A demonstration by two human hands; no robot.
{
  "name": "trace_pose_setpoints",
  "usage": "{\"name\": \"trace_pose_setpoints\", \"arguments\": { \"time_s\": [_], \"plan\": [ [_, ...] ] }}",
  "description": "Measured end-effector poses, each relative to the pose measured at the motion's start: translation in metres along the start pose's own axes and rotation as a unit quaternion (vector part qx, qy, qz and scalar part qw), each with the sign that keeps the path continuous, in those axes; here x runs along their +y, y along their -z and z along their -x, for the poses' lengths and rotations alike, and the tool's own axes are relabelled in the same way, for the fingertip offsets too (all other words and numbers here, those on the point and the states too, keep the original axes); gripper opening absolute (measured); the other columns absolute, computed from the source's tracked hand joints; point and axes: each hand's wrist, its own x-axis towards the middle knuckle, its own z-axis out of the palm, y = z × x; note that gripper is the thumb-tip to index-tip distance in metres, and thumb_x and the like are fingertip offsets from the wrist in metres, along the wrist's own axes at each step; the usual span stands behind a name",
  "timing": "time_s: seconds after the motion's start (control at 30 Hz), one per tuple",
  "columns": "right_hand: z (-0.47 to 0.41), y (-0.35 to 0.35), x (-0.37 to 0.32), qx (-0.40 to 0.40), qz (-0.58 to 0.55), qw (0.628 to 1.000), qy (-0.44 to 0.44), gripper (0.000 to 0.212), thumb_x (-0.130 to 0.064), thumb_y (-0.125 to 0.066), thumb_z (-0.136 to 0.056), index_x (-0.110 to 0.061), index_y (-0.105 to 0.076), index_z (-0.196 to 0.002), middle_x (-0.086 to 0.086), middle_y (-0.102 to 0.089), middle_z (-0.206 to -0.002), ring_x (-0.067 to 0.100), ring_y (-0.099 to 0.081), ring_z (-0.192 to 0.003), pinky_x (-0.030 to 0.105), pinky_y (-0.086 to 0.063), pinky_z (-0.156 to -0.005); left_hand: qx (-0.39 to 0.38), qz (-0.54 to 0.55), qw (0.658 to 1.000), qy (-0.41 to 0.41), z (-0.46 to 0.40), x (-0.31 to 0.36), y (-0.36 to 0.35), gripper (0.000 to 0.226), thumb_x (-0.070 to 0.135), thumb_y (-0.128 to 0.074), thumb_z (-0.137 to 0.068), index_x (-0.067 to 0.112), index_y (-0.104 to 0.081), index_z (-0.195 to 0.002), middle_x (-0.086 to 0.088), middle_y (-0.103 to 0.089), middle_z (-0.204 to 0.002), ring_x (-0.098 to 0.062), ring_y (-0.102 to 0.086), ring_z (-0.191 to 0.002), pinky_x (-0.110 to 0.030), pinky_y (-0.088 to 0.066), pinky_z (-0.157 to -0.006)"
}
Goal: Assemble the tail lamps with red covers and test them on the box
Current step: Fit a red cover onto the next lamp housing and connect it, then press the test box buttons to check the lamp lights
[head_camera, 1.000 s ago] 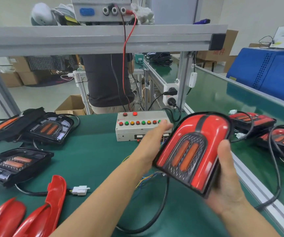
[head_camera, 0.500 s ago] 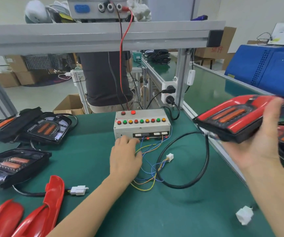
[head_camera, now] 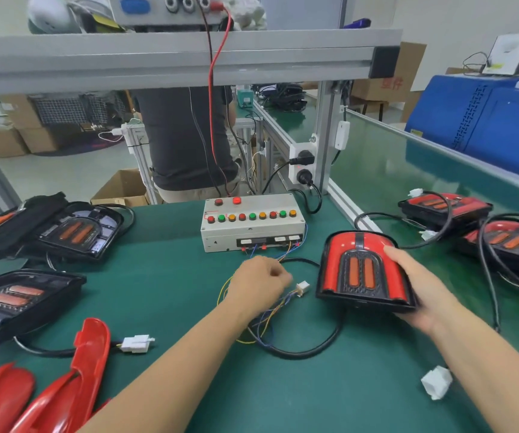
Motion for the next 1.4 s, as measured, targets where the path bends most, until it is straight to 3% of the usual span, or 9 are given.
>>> {"name": "trace_pose_setpoints", "arguments": {
  "time_s": [0.1,0.23,0.33,0.5,0.63,0.8,0.9,1.2,1.4],
  "plan": [
    [-0.006,0.003,-0.010,-0.007,0.040,0.999,-0.018,0.033,-0.032,-0.063,-0.089,-0.015,-0.063,-0.117,0.013,-0.076,-0.094,0.025,-0.074,-0.071,0.036,-0.058,-0.053,0.135,0.035,0.990,0.012,-0.004,-0.010,0.015,0.014,0.018,-0.056,-0.084,0.023,-0.067,-0.092,0.006,-0.065,-0.088,-0.019,-0.059,-0.084,-0.027,-0.045,-0.072],
    [-0.013,0.006,-0.019,-0.021,0.110,0.993,-0.027,0.029,-0.033,-0.063,-0.088,-0.011,-0.067,-0.106,0.015,-0.076,-0.092,0.026,-0.074,-0.070,0.034,-0.058,-0.053,-0.014,-0.106,0.989,0.100,-0.011,-0.024,0.021,0.015,0.025,-0.066,-0.074,0.024,-0.061,-0.088,0.005,-0.062,-0.088,-0.019,-0.060,-0.088,-0.026,-0.046,-0.073],
    [-0.015,0.008,-0.024,-0.019,0.160,0.987,-0.017,0.028,-0.033,-0.064,-0.088,-0.011,-0.069,-0.104,0.014,-0.076,-0.092,0.025,-0.074,-0.071,0.032,-0.059,-0.055,-0.013,-0.157,0.982,0.105,-0.009,-0.022,0.021,0.014,0.016,-0.059,-0.078,0.026,-0.059,-0.086,0.002,-0.065,-0.100,-0.022,-0.060,-0.095,-0.026,-0.044,-0.073],
    [-0.012,0.016,-0.020,-0.053,-0.011,0.998,-0.033,0.024,-0.030,-0.064,-0.078,-0.011,-0.072,-0.092,0.012,-0.076,-0.088,0.022,-0.074,-0.069,0.034,-0.059,-0.053,0.101,-0.107,0.988,-0.055,0.005,-0.008,0.023,0.016,0.015,-0.053,-0.085,0.021,-0.064,-0.096,0.006,-0.064,-0.093,-0.019,-0.058,-0.091,-0.030,-0.046,-0.076],
    [-0.007,0.015,-0.020,-0.021,-0.077,0.995,-0.053,0.021,-0.034,-0.058,-0.090,-0.015,-0.068,-0.085,0.003,-0.074,-0.068,0.016,-0.070,-0.052,0.025,-0.053,-0.042,0.032,-0.033,0.983,-0.176,0.026,0.020,0.006,0.010,0.028,-0.057,-0.087,0.022,-0.065,-0.085,0.010,-0.055,-0.080,-0.010,-0.047,-0.072,-0.030,-0.043,-0.075],
    [-0.006,0.012,-0.019,0.009,-0.068,0.997,-0.043,0.018,-0.034,-0.062,-0.088,-0.018,-0.068,-0.084,0.001,-0.074,-0.069,0.015,-0.070,-0.053,0.025,-0.055,-0.045,-0.034,-0.147,0.965,-0.214,0.040,0.034,-0.026,0.045,0.063,-0.059,-0.077,0.024,-0.064,-0.099,0.005,-0.055,-0.093,-0.014,-0.048,-0.093,-0.028,-0.036,-0.080],
    [-0.006,0.013,-0.017,-0.002,-0.068,0.997,-0.041,0.019,-0.033,-0.061,-0.088,-0.016,-0.069,-0.087,0.004,-0.076,-0.075,0.017,-0.072,-0.058,0.028,-0.056,-0.047,-0.074,-0.219,0.949,-0.215,0.040,0.031,-0.026,0.028,0.041,-0.064,-0.080,0.021,-0.065,-0.099,0.001,-0.061,-0.098,-0.021,-0.051,-0.105,-0.028,-0.036,-0.083],
    [-0.002,0.027,-0.020,-0.011,0.046,0.999,-0.010,0.029,-0.035,-0.060,-0.085,-0.010,-0.075,-0.091,0.015,-0.075,-0.089,0.028,-0.073,-0.067,0.039,-0.058,-0.054,0.077,0.117,0.988,-0.067,0.030,0.006,0.018,0.021,0.017,-0.045,-0.092,0.023,-0.041,-0.072,0.012,-0.047,-0.051,-0.006,-0.035,-0.050,-0.030,-0.027,-0.052],
    [-0.002,0.001,-0.013,0.003,0.173,0.985,-0.014,0.022,-0.031,-0.056,-0.095,-0.012,-0.065,-0.101,0.012,-0.076,-0.078,0.023,-0.072,-0.060,0.030,-0.056,-0.048,0.046,0.197,0.966,-0.162,0.045,0.008,0.011,0.015,0.011,-0.050,-0.093,0.023,-0.051,-0.085,0.007,-0.052,-0.068,-0.009,-0.045,-0.066,-0.020,-0.038,-0.064]
  ]
}}
